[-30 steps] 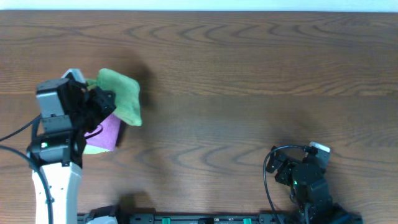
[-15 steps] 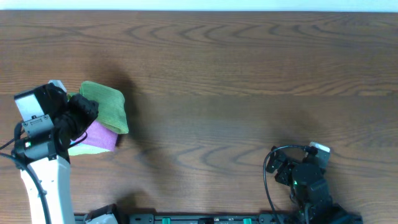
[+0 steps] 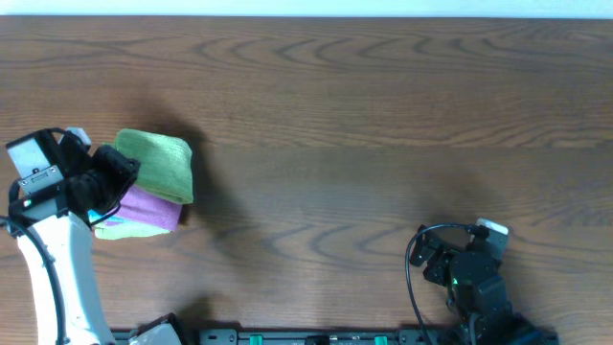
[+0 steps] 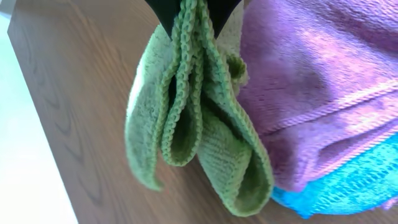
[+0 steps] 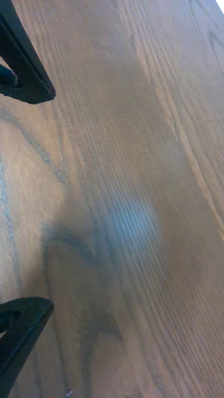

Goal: Fold the cloth
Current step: 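Carry the green cloth left and place it on the cloth stack, then open the left gripper and release the green cloth onto the stack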

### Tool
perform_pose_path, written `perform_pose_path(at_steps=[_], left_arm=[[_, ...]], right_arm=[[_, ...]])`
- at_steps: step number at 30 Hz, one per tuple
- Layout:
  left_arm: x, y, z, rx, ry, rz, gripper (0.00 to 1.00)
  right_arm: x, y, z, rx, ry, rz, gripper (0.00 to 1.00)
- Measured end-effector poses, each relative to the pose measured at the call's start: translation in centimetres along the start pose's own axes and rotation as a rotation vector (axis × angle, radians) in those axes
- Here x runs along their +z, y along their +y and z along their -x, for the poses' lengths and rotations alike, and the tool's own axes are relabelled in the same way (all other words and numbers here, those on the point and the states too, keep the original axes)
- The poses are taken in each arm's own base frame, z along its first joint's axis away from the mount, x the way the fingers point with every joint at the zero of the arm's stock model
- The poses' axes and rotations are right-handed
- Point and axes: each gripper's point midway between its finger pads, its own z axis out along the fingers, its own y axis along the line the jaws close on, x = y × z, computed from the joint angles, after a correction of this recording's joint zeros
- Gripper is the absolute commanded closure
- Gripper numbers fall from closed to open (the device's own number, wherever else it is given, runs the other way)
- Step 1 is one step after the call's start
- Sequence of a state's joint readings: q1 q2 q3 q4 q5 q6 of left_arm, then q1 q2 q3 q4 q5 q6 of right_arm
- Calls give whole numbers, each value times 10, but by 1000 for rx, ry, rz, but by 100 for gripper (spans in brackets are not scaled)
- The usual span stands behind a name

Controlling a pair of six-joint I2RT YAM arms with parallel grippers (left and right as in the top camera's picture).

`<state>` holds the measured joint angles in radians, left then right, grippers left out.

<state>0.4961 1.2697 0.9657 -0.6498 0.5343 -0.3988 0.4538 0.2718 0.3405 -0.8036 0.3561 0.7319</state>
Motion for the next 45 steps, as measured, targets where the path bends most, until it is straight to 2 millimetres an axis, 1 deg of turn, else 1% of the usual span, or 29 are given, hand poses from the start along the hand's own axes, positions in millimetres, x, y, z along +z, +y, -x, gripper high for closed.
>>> perform_pose_path(at_steps=[9, 15, 24, 29, 33, 40, 42, 43, 45], left_arm=[[3, 31, 14, -43, -3, 37, 94], [10, 53, 19, -93, 15, 67, 94], [18, 65, 23, -110, 23, 84, 94], [16, 73, 26, -120, 7, 108, 85], [13, 80, 30, -130, -7, 123, 70], [7, 92, 35, -159, -32, 152, 59], [6, 94, 36, -164, -35, 155, 53], [5, 95, 36, -168, -37, 157, 52], [4, 98, 37, -178, -41, 161, 47]], right_arm=[[0, 0, 0, 0, 0, 0, 1], [0, 0, 0, 0, 0, 0, 1], [0, 0, 0, 0, 0, 0, 1], [0, 0, 0, 0, 0, 0, 1], [0, 0, 0, 0, 0, 0, 1], [0, 0, 0, 0, 0, 0, 1], [0, 0, 0, 0, 0, 0, 1], [0, 0, 0, 0, 0, 0, 1], [0, 0, 0, 0, 0, 0, 1]])
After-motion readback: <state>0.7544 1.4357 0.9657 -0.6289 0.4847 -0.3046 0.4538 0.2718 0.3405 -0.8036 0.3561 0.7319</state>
